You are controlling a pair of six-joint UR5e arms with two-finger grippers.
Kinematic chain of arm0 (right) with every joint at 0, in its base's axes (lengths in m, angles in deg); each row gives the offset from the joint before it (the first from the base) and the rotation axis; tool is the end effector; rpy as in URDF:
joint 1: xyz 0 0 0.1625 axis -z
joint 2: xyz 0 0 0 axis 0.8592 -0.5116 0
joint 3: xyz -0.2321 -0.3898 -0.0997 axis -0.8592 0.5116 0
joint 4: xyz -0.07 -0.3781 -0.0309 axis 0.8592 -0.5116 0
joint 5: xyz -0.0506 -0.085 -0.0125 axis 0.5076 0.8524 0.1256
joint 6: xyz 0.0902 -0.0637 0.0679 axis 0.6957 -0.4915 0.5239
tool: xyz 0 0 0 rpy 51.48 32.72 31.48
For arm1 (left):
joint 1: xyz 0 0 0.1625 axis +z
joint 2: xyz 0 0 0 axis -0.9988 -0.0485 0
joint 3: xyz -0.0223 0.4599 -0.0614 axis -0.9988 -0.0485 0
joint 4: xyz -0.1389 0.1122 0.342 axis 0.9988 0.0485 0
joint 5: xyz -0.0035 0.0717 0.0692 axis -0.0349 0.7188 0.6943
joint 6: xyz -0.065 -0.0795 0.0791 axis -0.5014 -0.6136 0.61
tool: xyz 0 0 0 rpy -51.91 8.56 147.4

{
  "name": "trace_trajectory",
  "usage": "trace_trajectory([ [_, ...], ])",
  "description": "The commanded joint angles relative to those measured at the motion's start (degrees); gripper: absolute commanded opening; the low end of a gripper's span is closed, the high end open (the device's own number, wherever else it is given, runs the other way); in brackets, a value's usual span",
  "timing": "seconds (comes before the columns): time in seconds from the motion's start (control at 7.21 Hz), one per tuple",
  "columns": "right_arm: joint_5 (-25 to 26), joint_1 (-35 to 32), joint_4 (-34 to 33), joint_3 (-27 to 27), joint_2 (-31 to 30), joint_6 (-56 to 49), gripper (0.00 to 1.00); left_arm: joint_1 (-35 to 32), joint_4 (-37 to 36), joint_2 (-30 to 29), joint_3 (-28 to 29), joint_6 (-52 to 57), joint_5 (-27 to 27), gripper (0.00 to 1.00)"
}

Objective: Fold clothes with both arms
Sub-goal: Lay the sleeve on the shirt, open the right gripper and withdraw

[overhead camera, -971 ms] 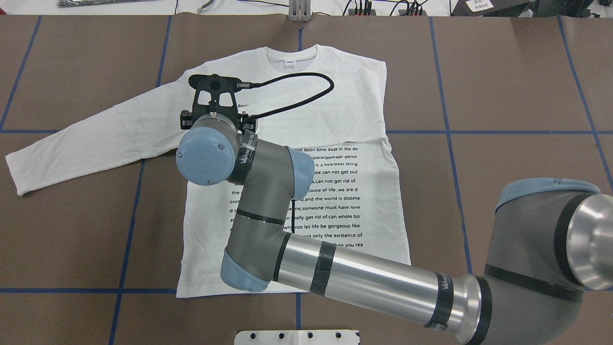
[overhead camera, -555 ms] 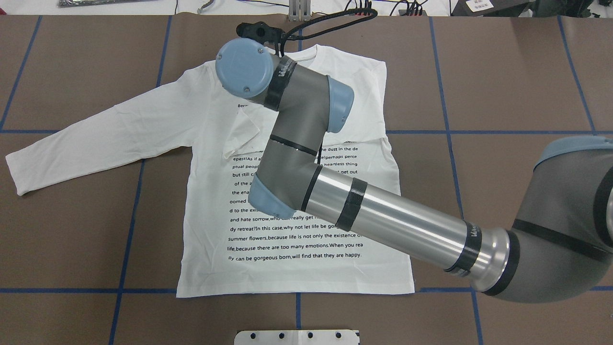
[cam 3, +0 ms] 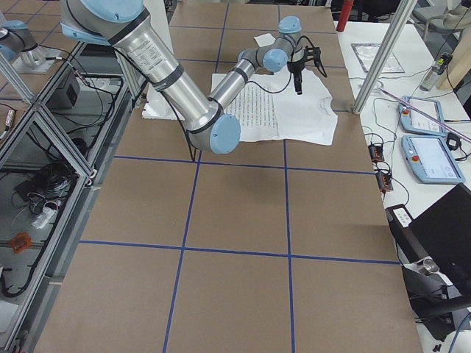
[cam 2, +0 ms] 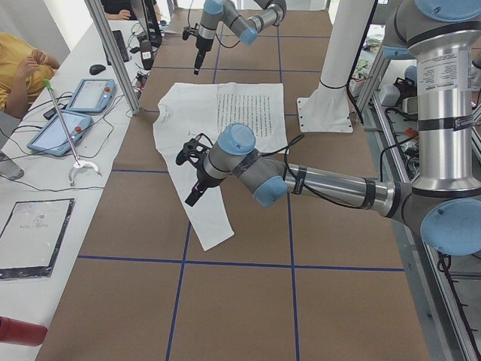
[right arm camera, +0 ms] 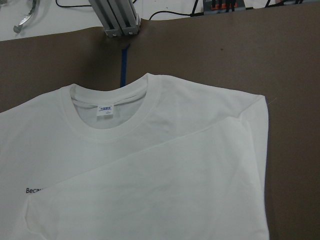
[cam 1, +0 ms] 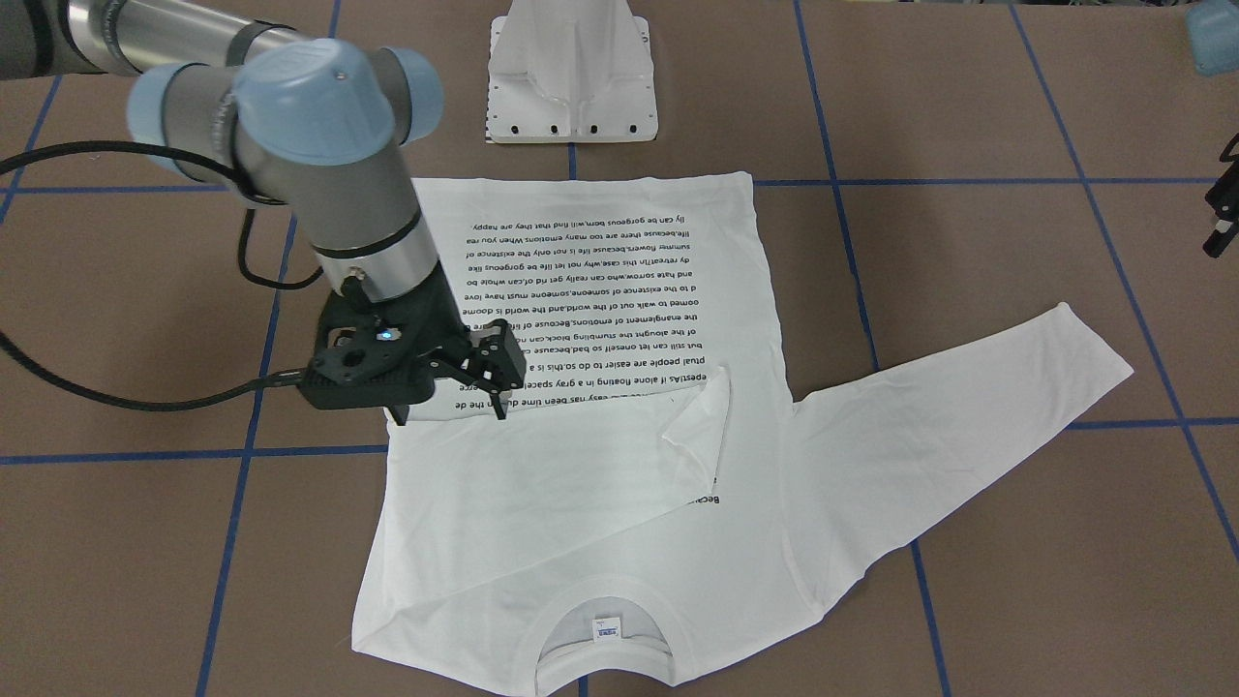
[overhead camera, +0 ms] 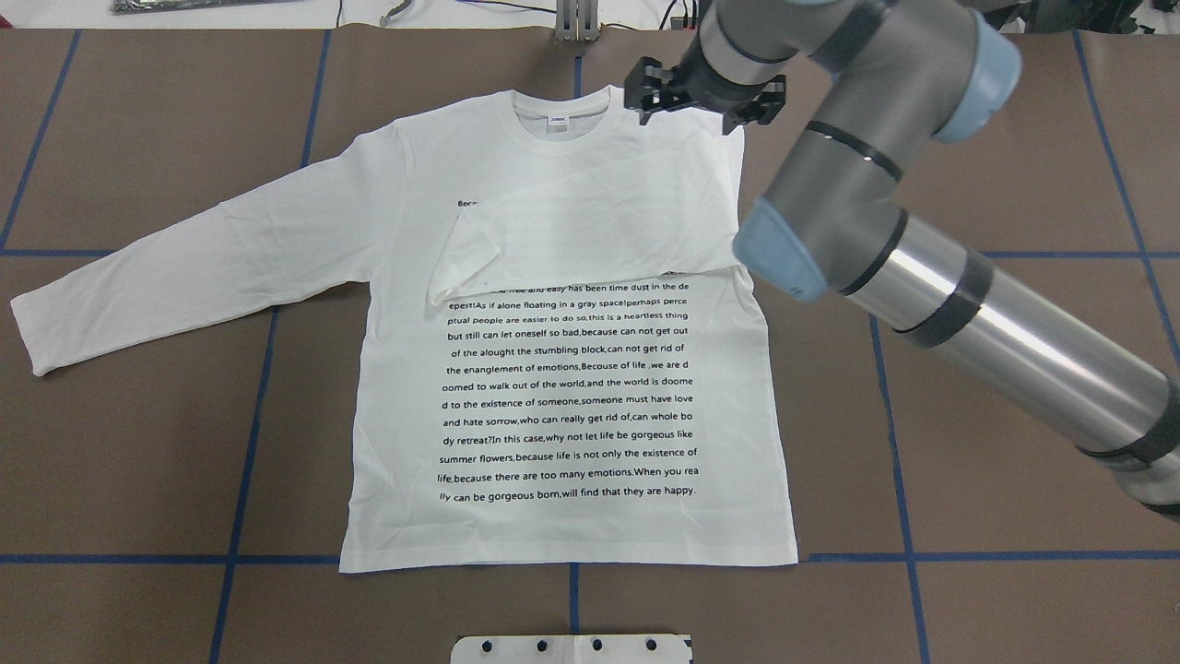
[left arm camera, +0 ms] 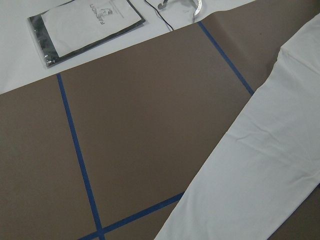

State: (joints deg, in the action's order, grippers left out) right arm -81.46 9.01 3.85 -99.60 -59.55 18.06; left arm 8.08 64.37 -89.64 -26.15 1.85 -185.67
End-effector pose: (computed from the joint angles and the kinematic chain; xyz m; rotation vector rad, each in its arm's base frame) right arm -0.4024 -0.6114 0.2445 0.2744 -0.9173 0.1469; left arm 0.0296 -0.4407 0.5849 0.5745 0.7794 0.1686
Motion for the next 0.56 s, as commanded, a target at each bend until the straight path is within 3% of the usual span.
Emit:
trace_trajectory([
  [0.0,-9.1,-8.6,0.0,-8.1,-11.0,-10.2,1.0,5.1,11.7,1.3,8.1,-6.0,2.0,1.0],
  [0.28,-10.1,-11.9,0.0,-12.9,-18.7,-17.4,1.0,12.7,25.2,1.7,17.1,-14.0,8.8,1.0],
  [0.42,-10.1,-12.4,0.0,-13.6,-19.8,-17.9,1.0,14.6,27.1,1.7,19.1,-14.0,10.9,1.0],
])
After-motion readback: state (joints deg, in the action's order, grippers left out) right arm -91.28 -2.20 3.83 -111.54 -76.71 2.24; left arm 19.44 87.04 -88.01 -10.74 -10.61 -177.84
